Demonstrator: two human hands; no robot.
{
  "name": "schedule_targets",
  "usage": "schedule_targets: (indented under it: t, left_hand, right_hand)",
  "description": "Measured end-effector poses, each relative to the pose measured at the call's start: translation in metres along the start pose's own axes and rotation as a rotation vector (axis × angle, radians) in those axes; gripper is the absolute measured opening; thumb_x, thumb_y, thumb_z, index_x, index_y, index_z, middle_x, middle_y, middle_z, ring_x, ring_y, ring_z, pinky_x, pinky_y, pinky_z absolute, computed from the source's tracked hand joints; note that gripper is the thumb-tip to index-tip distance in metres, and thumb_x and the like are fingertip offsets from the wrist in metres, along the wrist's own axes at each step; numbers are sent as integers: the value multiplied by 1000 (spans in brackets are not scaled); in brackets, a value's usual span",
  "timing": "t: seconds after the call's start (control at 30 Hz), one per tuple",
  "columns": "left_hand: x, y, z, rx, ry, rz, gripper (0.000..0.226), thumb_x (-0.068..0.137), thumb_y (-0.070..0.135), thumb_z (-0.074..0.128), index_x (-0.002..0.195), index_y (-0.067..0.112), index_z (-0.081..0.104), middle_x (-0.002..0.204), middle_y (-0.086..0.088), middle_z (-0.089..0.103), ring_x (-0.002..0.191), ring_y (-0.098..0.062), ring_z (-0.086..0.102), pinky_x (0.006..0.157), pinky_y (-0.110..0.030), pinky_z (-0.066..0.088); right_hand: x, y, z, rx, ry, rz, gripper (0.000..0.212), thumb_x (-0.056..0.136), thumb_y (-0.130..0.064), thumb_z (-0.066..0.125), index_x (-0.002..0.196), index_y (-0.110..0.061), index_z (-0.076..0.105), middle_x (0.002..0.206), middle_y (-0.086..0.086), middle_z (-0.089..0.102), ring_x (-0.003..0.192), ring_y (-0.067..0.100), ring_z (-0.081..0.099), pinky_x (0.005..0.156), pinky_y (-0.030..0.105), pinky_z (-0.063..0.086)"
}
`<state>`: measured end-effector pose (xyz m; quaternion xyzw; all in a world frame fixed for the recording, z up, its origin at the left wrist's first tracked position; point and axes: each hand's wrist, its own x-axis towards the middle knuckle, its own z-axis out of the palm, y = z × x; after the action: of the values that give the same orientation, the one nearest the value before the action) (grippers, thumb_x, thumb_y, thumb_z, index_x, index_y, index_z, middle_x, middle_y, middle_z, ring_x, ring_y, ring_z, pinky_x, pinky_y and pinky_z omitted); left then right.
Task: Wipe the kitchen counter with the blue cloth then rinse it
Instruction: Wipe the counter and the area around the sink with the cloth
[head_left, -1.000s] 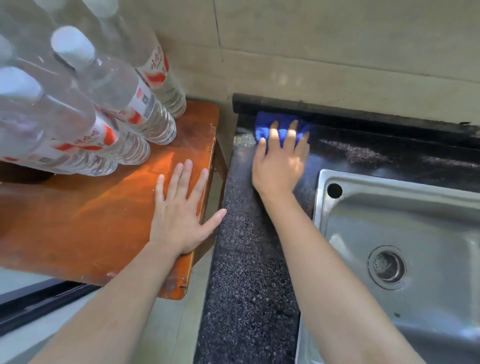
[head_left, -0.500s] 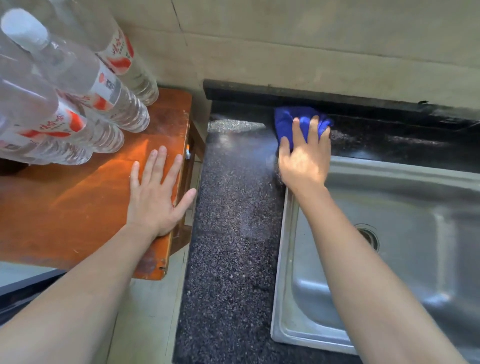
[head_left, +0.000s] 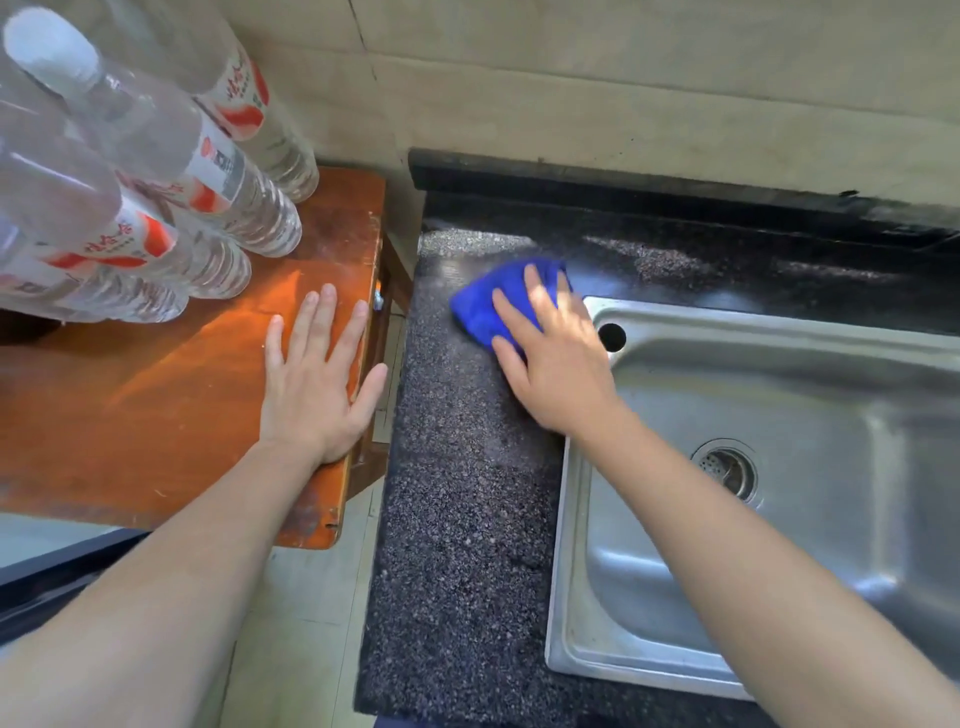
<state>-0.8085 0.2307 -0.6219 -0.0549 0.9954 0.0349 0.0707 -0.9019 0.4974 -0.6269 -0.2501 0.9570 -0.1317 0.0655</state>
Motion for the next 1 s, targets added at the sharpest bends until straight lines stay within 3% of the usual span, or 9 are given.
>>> schedule_targets:
  t: [0.1, 0.2, 0.33, 0.43, 0.57, 0.73, 0.87, 0.93, 1.0]
  left_hand:
    - [0, 0, 1, -14, 12, 3, 69, 98, 54, 28, 159, 25, 19, 168, -9, 5, 155, -24, 2, 123, -54, 3]
    - [-2, -2, 1, -21, 18, 6, 68, 98, 53, 28, 159, 24, 20, 168, -10, 6, 155, -25, 3, 123, -54, 3]
    - [-5, -3, 1, -33, 19, 10, 67, 98, 51, 28, 159, 23, 22, 168, -10, 7, 155, -25, 3, 122, -56, 5]
    - [-4, -2, 1, -29, 26, 11, 68, 97, 51, 30, 159, 22, 24, 168, -10, 8, 155, -25, 5, 122, -57, 7]
    - [-3, -1, 0, -36, 18, 11, 67, 97, 51, 30, 158, 23, 24, 168, -10, 8, 155, -25, 4, 122, -56, 6]
    - [-2, -5, 0, -36, 31, 3, 67, 98, 51, 29, 158, 23, 25, 168, -9, 8, 155, -23, 4, 123, -55, 6]
    - [-3, -5, 0, -37, 30, 4, 67, 97, 51, 30, 158, 24, 25, 168, -9, 8, 155, -24, 6, 123, -55, 6]
    - [-4, -3, 0, -34, 27, 4, 68, 97, 53, 29, 159, 24, 24, 168, -9, 8, 155, -24, 4, 123, -54, 4]
    - [-3, -4, 0, -45, 27, 1, 69, 96, 54, 29, 158, 23, 24, 168, -9, 8, 155, -25, 5, 123, -54, 3]
  right_hand:
    - [65, -22, 3, -14, -29, 87, 56, 102, -45, 37, 154, -23, 38, 164, 19, 20, 147, 49, 19, 121, 52, 16]
    - [64, -53, 12, -10, -30, 119, 57, 103, -45, 37, 155, -24, 35, 165, 20, 18, 149, 48, 14, 122, 54, 12]
    - [-37, -54, 20, 65, -35, -152, 53, 102, -45, 45, 150, -24, 46, 164, 15, 25, 151, 44, 19, 122, 54, 17]
    - [-56, -38, 15, 29, -78, -231, 53, 101, -51, 44, 150, -30, 45, 165, 9, 27, 151, 40, 21, 123, 53, 17]
    - [35, -47, 11, -61, -12, -76, 56, 101, -52, 37, 152, -29, 43, 163, 14, 29, 149, 43, 23, 122, 52, 12]
    - [115, -72, 7, -156, -32, 48, 58, 99, -51, 38, 151, -26, 42, 161, 16, 32, 143, 45, 31, 115, 50, 24]
    - [84, -21, 8, -119, 60, 82, 53, 95, -43, 40, 141, -21, 57, 150, 16, 49, 131, 44, 47, 108, 50, 37]
    - [59, 26, -3, -90, 30, 160, 53, 99, -41, 35, 142, -18, 56, 152, 17, 47, 132, 43, 47, 112, 48, 38]
    - [34, 69, -18, -40, 98, 144, 45, 103, -36, 43, 140, -14, 58, 150, 19, 49, 124, 47, 49, 112, 48, 38]
